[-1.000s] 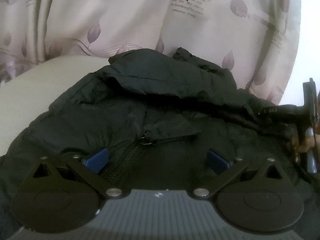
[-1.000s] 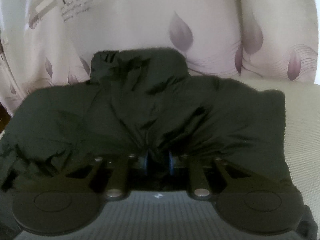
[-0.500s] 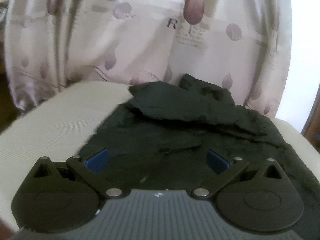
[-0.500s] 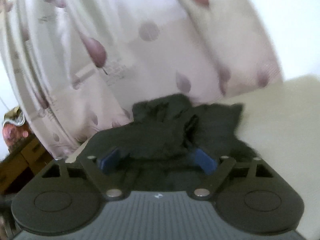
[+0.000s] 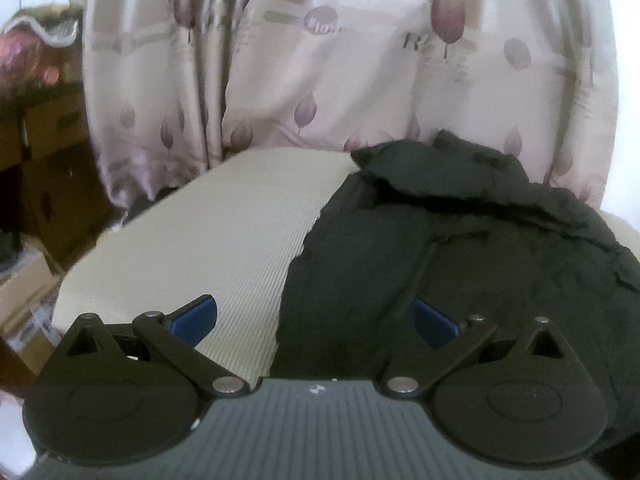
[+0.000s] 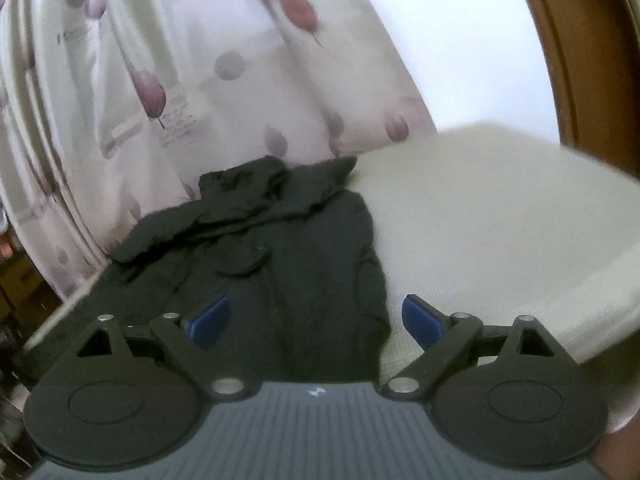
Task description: Fold large clothes
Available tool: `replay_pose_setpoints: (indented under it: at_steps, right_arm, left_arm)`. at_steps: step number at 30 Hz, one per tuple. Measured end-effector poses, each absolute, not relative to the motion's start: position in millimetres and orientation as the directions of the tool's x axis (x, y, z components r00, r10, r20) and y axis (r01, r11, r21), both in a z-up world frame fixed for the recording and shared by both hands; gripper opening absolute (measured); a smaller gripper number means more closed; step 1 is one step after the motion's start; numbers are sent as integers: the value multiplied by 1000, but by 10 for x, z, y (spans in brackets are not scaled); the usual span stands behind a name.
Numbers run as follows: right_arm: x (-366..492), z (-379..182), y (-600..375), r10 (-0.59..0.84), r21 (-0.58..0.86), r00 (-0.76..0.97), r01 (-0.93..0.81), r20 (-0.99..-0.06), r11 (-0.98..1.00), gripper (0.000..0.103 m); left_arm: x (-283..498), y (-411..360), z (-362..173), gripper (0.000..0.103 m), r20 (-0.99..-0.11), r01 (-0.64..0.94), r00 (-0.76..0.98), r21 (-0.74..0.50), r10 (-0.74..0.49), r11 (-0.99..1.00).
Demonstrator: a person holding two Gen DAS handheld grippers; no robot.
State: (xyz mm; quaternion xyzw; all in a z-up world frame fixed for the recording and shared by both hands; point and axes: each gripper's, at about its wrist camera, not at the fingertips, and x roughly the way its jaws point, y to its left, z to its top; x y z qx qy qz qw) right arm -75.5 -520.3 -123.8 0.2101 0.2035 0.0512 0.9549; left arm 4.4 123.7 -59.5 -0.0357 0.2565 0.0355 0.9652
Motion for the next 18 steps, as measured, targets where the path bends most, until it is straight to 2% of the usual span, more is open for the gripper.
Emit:
replay_pose_setpoints:
  at_steps: [2, 9, 15, 18]
  right_arm:
    - [-707, -1305, -5226, 180, 436, 902, 10, -393, 900, 94]
    - [-608, -1566, -5226, 213, 508, 875, 44, -436, 860, 94]
    - [-494, -1602, -5067, 219, 460, 862, 18, -457, 888, 95]
    - [-435, -1580, -5050, 238, 471, 857, 6, -456, 882, 95]
  left_arm:
    - [59, 1293, -642, 95, -525, -76, 851, -88, 18, 993]
    - [161, 1414, -853, 95, -620, -4, 778, -170, -104, 985]
    - [203, 1478, -966, 95, -629, -26, 765, -242, -136, 970]
    - [224, 1424, -955, 95, -627, -9, 766, -227, -139, 974]
